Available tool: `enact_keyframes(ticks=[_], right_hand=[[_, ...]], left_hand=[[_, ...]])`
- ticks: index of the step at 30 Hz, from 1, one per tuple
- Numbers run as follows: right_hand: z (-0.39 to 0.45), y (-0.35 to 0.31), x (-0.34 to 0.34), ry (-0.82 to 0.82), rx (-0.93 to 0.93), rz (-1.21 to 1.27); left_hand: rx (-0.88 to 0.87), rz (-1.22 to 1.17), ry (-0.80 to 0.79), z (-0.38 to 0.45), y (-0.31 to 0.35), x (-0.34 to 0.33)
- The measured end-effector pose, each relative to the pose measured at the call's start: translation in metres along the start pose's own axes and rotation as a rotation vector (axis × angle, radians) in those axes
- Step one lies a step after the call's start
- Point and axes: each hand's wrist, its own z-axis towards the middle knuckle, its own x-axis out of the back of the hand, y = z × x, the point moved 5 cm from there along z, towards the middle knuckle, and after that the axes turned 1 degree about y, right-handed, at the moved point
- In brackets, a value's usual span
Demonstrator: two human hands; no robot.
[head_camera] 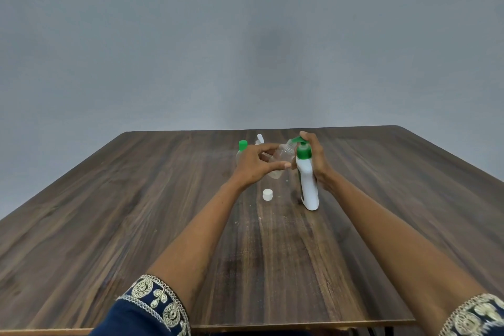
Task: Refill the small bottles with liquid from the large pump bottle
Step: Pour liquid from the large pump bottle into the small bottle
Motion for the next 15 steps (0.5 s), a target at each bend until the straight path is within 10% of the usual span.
enact_keyframes(ticks=[15], right_hand=[[0.0057, 0.0087, 0.0016, 0.069, 0.008, 0.006]], left_hand=[[0.021, -0.026, 0.04, 0.0005, -0.0052, -0.0005]])
